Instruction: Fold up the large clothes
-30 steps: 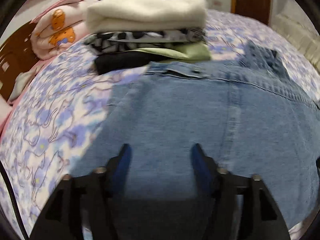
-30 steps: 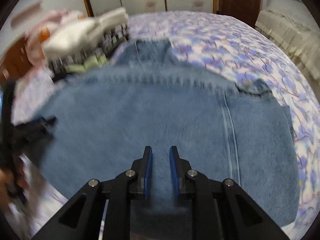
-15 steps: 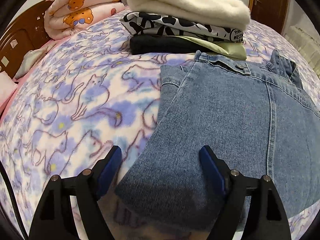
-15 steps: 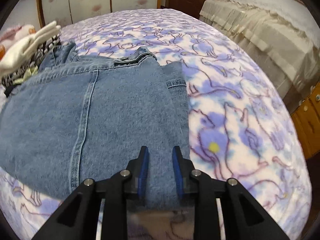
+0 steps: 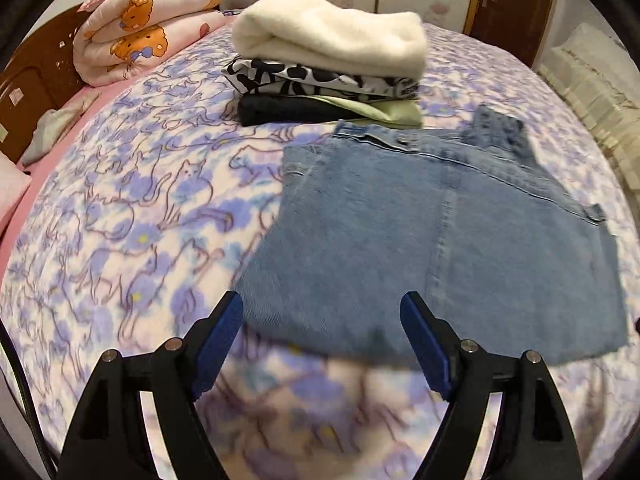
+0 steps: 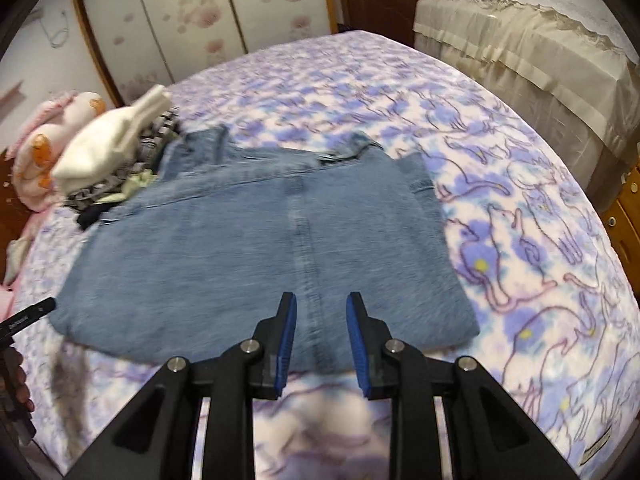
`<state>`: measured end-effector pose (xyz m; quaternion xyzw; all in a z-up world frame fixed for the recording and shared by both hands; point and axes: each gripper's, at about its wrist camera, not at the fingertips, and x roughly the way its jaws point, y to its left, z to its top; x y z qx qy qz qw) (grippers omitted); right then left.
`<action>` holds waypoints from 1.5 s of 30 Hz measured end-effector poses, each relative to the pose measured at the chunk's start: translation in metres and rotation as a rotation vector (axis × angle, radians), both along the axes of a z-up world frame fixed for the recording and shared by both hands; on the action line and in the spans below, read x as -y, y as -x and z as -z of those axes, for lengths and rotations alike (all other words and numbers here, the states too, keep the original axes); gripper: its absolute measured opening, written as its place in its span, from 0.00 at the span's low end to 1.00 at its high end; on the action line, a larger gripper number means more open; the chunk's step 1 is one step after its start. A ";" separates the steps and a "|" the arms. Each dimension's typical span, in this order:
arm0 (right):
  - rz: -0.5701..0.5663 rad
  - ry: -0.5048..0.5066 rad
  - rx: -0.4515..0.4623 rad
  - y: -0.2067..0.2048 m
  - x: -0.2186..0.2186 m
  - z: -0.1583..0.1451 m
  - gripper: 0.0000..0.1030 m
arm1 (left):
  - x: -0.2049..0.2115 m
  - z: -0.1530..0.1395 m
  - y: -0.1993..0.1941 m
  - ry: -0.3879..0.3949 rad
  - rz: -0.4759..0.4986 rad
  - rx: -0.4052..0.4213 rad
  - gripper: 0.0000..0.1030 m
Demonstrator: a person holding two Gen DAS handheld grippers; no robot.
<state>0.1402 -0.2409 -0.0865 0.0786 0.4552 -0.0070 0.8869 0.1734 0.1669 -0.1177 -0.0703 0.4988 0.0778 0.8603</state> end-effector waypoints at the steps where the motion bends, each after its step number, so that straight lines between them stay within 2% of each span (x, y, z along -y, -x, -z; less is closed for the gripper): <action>1: -0.011 -0.002 0.007 0.005 -0.004 -0.003 0.25 | 0.003 -0.004 0.007 0.010 0.005 0.002 0.77; 7: -0.079 -0.014 0.011 0.032 -0.028 -0.008 0.25 | 0.020 -0.015 0.042 0.052 0.028 -0.001 0.77; 14: -0.139 0.004 0.016 0.055 -0.052 -0.001 0.25 | 0.035 -0.002 0.068 0.125 0.070 -0.025 0.77; 17: -0.146 0.004 0.011 0.058 -0.059 0.006 0.25 | 0.036 0.010 0.072 0.172 0.067 -0.039 0.77; 24: -0.148 -0.044 -0.021 0.054 -0.073 0.023 0.26 | 0.032 0.048 0.073 0.360 0.048 -0.061 0.77; 27: -0.157 -0.052 -0.034 0.050 -0.080 0.031 0.26 | 0.029 0.063 0.067 0.435 0.048 -0.055 0.77; 31: -0.166 -0.058 -0.027 0.045 -0.084 0.037 0.26 | 0.022 0.077 0.052 0.477 0.031 -0.010 0.77; 39: -0.209 -0.057 -0.001 0.029 -0.098 0.043 0.26 | 0.014 0.092 -0.002 0.447 0.012 0.138 0.77; 43: -0.234 -0.052 0.003 0.018 -0.106 0.047 0.26 | 0.009 0.099 -0.031 0.442 -0.021 0.182 0.77; 44: -0.237 -0.047 0.004 0.014 -0.107 0.048 0.26 | 0.006 0.099 -0.038 0.439 -0.039 0.194 0.75; 45: -0.240 -0.039 0.009 0.009 -0.109 0.048 0.26 | 0.003 0.097 -0.043 0.437 -0.058 0.205 0.69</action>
